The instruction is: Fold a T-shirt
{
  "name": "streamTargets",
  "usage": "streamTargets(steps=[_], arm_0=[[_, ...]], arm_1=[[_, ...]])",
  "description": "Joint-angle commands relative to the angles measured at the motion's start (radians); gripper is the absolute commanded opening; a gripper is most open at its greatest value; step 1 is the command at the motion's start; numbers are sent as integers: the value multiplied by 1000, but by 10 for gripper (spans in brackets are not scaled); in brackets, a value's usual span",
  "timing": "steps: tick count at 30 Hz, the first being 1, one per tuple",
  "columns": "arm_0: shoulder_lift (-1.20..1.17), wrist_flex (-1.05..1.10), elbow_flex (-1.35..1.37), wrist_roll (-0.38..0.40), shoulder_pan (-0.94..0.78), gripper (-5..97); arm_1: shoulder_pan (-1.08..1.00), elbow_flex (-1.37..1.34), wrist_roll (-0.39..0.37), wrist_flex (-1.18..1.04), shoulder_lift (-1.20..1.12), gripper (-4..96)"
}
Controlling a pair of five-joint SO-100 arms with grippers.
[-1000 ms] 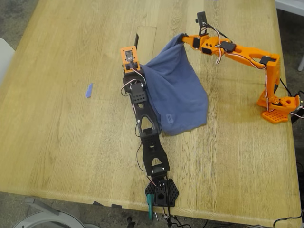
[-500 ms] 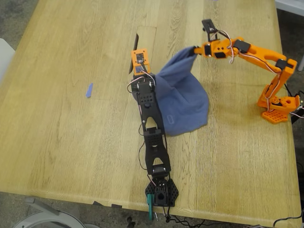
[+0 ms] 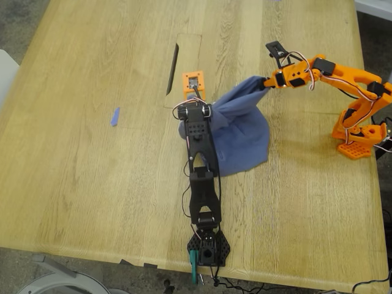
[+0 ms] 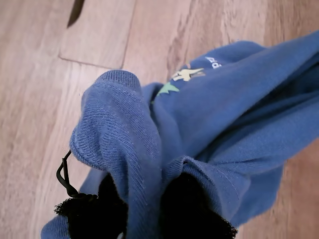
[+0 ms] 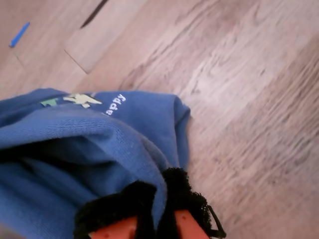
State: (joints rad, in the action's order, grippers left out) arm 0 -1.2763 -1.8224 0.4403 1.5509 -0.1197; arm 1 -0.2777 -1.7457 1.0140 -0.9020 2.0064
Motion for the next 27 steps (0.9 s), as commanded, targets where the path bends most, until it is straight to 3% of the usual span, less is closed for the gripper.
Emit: streamTargets(steps=[1,15,27], arm_0=[[-291,-14,133,8,12,-2],[-727,104,839,26,209,-2],[-982,495,1394,31,417,-1]], arm_1=[[14,-17,-6,-48,78,0],[98,-275,-17,-126,235,0],[156,-626,-8,23,420,0]])
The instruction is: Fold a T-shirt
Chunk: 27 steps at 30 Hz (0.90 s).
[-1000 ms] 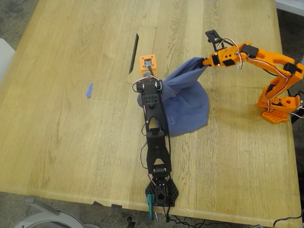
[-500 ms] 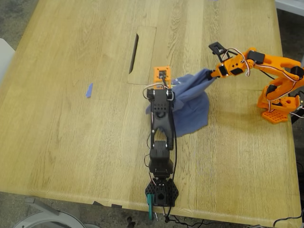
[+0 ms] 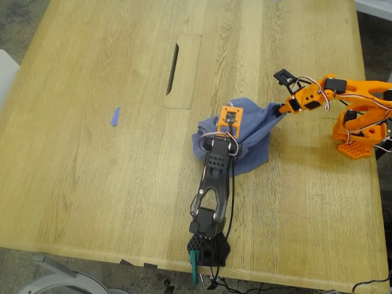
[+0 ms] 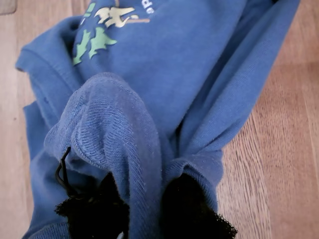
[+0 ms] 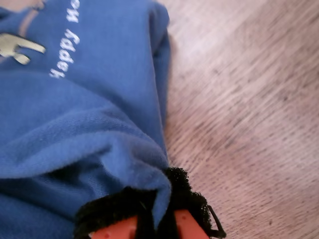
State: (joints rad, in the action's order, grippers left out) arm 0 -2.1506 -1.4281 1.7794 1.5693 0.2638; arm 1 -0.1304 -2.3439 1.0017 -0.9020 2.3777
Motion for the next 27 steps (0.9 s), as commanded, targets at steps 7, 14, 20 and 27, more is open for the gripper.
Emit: streamTargets(steps=[7,14,20,27], arm_0=[[-115,276,233,15,155,-1],[-183,319,390,17,242,-1],[-215,324,448,18,287,-1],[-250,325,517,52,288,110]], arm_1=[[100,-192,11,64,164,0],[183,-293,8,78,241,0],[236,-371,6,103,281,0],[252,-453,6,166,299,0]])
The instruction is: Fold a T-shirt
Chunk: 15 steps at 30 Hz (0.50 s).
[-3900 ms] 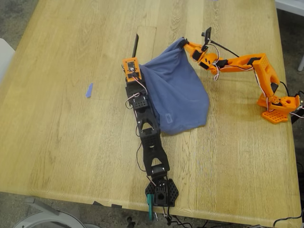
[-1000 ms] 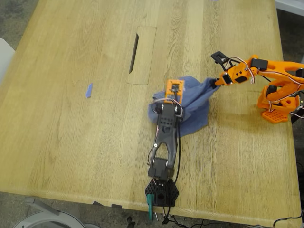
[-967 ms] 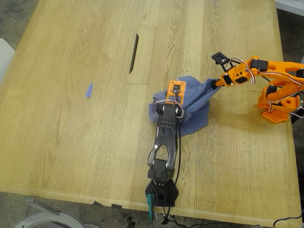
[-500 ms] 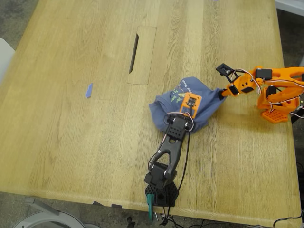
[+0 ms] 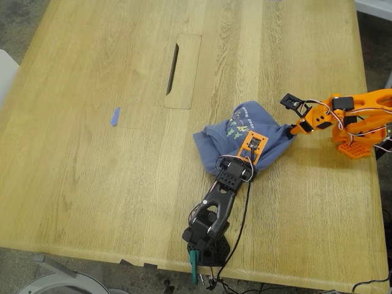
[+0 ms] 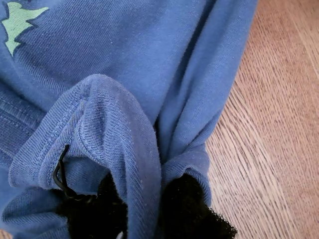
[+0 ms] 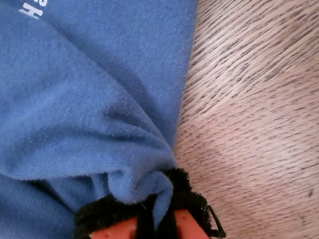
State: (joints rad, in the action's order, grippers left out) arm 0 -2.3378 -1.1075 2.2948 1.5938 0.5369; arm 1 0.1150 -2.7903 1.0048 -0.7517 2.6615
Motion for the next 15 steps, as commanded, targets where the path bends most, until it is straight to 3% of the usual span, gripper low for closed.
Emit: streamTargets(steps=[1,3,6,9,13,15], arm_0=[[-66,5,11,40,15,143],[-67,11,29,57,15,211],[-67,26,48,72,17,354],[-66,28,48,83,31,418],[-74,-2,40,170,44,629],[-77,-29,29,196,48,677]], arm_1=[[8,-17,3,26,18,0],[12,-35,5,40,20,12],[20,-60,11,63,23,113],[28,-75,32,72,31,187],[32,-72,43,67,44,223],[32,-49,57,15,54,256]])
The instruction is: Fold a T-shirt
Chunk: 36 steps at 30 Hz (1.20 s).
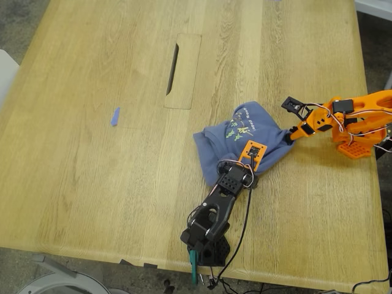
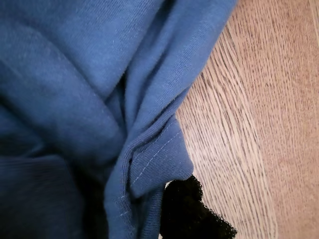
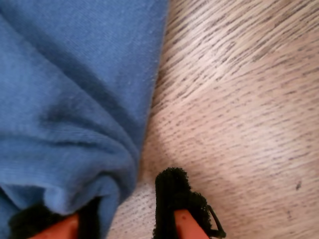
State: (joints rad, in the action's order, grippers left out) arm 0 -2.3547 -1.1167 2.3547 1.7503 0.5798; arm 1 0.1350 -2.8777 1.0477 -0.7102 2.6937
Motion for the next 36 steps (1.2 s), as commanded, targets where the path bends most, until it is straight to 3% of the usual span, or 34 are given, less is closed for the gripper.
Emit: streamTargets(steps=[1,9,23,27,36], arm_0=[[-60,-49,-41,55,11,709],[-49,-227,-147,158,117,742],[-29,-258,-244,173,178,735],[-28,-258,-261,172,181,735],[-17,-181,-268,143,184,735]], arm_1=[[14,52,20,-49,25,269],[57,192,34,-250,44,332],[232,362,15,-732,115,413],[282,319,49,-715,143,413],[241,299,61,-460,149,372]])
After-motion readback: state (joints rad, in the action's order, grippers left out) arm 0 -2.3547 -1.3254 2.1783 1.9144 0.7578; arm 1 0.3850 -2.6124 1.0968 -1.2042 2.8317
